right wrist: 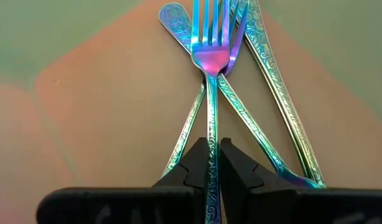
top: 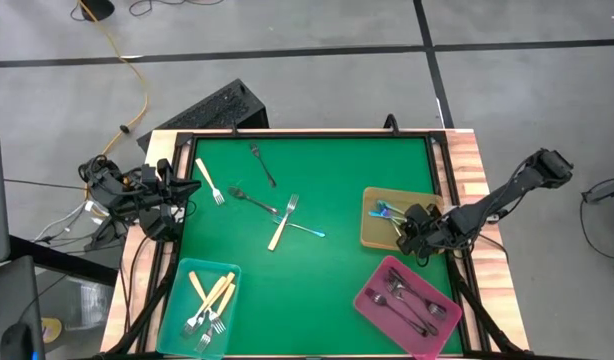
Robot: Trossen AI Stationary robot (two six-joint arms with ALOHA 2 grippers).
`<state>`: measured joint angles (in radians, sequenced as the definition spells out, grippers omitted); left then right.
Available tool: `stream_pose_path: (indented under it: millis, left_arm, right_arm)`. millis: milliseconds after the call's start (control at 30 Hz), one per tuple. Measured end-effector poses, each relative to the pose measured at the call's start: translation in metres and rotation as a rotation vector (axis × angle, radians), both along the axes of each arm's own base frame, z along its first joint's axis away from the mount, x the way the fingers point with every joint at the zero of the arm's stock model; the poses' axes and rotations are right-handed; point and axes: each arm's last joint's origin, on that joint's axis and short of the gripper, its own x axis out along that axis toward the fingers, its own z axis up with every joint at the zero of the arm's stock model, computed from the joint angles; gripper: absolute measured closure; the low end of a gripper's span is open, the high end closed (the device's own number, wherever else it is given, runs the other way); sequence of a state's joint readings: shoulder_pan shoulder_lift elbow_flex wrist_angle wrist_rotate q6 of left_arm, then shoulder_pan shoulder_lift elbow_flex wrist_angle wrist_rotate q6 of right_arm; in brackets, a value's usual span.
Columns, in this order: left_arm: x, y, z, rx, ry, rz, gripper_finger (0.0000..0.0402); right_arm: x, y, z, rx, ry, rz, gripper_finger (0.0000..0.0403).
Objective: Sort silverware by color (type)
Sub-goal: Put the blue fork into the orange bin
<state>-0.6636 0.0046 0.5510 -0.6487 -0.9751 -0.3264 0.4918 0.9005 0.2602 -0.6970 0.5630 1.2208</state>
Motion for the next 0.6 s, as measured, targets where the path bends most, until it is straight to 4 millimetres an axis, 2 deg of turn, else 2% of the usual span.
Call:
stream_pose_path:
  millis: [233,600]
  left_arm:
    - [0.0000,0.0000,0.0000,0.000,0.000,0.000,0.0379]
    - [0.0000,0.0000,0.0000,0.000,0.000,0.000,0.0379]
  right_arm:
    - [0.0001,0.0001,-0.0003,-0.004,0.003,0.011,0.0340]
    - [0.0018,0.0006,0.0027,-0.016,0.002,0.025,0.0264]
